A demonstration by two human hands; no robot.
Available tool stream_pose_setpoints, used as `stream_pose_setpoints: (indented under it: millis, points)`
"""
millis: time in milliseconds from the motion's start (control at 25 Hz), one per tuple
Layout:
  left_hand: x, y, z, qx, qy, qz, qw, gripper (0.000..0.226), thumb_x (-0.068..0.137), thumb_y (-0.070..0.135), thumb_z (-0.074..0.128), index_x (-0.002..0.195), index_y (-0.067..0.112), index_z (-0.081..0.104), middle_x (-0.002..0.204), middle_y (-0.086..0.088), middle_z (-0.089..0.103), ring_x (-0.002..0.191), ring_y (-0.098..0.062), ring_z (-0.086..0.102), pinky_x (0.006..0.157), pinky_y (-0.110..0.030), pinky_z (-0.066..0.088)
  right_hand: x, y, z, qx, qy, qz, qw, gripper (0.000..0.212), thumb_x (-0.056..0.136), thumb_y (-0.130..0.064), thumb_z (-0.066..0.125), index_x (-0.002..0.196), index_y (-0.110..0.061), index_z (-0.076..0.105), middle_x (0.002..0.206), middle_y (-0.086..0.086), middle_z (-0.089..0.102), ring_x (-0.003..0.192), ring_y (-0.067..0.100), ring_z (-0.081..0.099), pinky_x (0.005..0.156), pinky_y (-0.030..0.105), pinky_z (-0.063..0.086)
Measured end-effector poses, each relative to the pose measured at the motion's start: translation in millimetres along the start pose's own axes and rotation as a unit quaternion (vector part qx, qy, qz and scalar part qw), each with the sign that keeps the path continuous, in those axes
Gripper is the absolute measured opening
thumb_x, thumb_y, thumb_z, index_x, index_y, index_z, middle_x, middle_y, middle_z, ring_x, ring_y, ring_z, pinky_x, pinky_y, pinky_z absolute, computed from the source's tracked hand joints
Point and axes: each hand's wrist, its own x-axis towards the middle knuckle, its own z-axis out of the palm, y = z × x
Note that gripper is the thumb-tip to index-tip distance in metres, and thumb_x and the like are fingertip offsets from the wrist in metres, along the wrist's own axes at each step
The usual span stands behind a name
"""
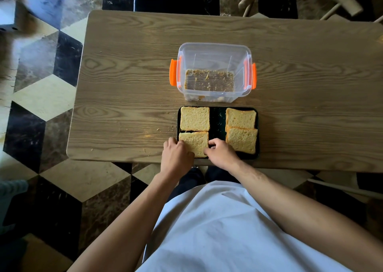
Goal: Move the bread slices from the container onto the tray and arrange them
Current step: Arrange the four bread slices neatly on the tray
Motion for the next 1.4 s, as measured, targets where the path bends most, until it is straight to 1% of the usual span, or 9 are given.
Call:
stream_pose_setpoints:
  millis: [120,280,400,600,760,1000,1160,1280,1400]
  points:
    - [1.0,-3.4,0.1,-0.029,-0.008,-0.012,0.999,0.035,0.088,0.024,0.058,0.117,0.007,0.062,0.117,-0.017,0.049,0.116,-0.037,0.045,0.1,-0.042,0.042,-3.4,-2.4,1.8,0.003,0.006,0.0,1.0,0.055,0.087,-0.04,0.061,0.136,-0.017,0.053,0.122,0.005,0.064,0.102,0.022,0.062,0.077,0.027,0.045]
    - [1.9,3.7,0.8,-0.082,0.005,-0.019,0.996,0.048,0.089,0.026,0.061,0.133,0.008,0.054,0.127,-0.017,0.049,0.123,-0.035,0.044,0.102,-0.039,0.038,-11.3,3.6,-3.9,0.032,0.019,-0.009,0.999,0.052,0.089,-0.037,0.061,0.135,-0.016,0.053,0.112,0.003,0.066,0.097,0.019,0.062,0.073,0.027,0.043]
    - [8.3,23.7,1.8,-0.11,0.0,0.013,0.994,0.049,0.087,0.024,0.063,0.133,0.01,0.055,0.13,-0.015,0.053,0.117,-0.033,0.055,0.098,-0.037,0.044,-15.5,14.4,-22.1,0.066,0.06,-0.004,0.996,0.041,0.088,-0.032,0.061,0.127,-0.019,0.06,0.109,-0.001,0.067,0.096,0.018,0.063,0.072,0.026,0.044]
    - [23.2,70.1,11.4,-0.095,-0.039,0.056,0.993,0.05,0.088,0.028,0.062,0.135,0.013,0.055,0.129,-0.013,0.062,0.111,-0.031,0.062,0.087,-0.034,0.049,-8.3,43.8,-66.6,0.116,0.144,-0.004,0.983,0.029,0.088,-0.018,0.063,0.116,-0.012,0.063,0.111,0.007,0.065,0.101,0.024,0.063,0.087,0.041,0.054]
    - [31.8,98.3,24.5,-0.091,-0.053,0.033,0.994,0.053,0.086,0.03,0.062,0.136,0.011,0.055,0.125,-0.013,0.064,0.106,-0.029,0.063,0.077,-0.03,0.048,-0.7,65.3,-93.1,0.061,0.204,0.012,0.977,0.038,0.086,-0.02,0.065,0.123,-0.012,0.061,0.116,0.009,0.061,0.089,0.016,0.056,0.07,0.024,0.041]
    - [22.6,113.0,44.1,-0.13,-0.039,-0.043,0.99,0.051,0.084,0.025,0.064,0.132,0.009,0.057,0.115,-0.01,0.069,0.096,-0.025,0.065,0.067,-0.026,0.042,1.1,75.7,-102.0,-0.057,0.12,-0.063,0.989,0.062,0.088,-0.02,0.063,0.147,-0.02,0.042,0.126,0.009,0.046,0.098,0.023,0.057,0.078,0.027,0.047]
    - [14.9,116.6,51.7,-0.143,-0.024,-0.05,0.988,0.04,0.083,0.023,0.063,0.122,0.011,0.062,0.092,0.0,0.069,0.067,-0.01,0.058,0.049,-0.023,0.036,5.6,77.8,-107.5,-0.051,0.094,-0.069,0.992,0.061,0.087,-0.02,0.064,0.145,-0.021,0.044,0.122,0.011,0.044,0.103,0.027,0.055,0.083,0.026,0.042]
    - [9.8,119.5,54.9,-0.143,-0.023,-0.037,0.989,0.038,0.084,0.022,0.062,0.12,0.011,0.065,0.096,-0.005,0.073,0.077,-0.02,0.065,0.057,-0.028,0.043,5.7,79.1,-111.6,-0.048,0.092,-0.077,0.992,0.055,0.086,-0.017,0.065,0.138,-0.016,0.05,0.117,0.013,0.046,0.105,0.03,0.054,0.09,0.029,0.041]
    - [6.6,120.2,58.8,-0.149,-0.027,-0.032,0.988,0.028,0.083,0.018,0.062,0.106,0.005,0.068,0.09,-0.012,0.074,0.078,-0.027,0.065,0.066,-0.038,0.05,5.6,79.8,-112.8,-0.052,0.083,-0.071,0.993,0.051,0.086,-0.019,0.066,0.135,-0.014,0.051,0.119,0.013,0.047,0.106,0.028,0.053,0.087,0.025,0.038]
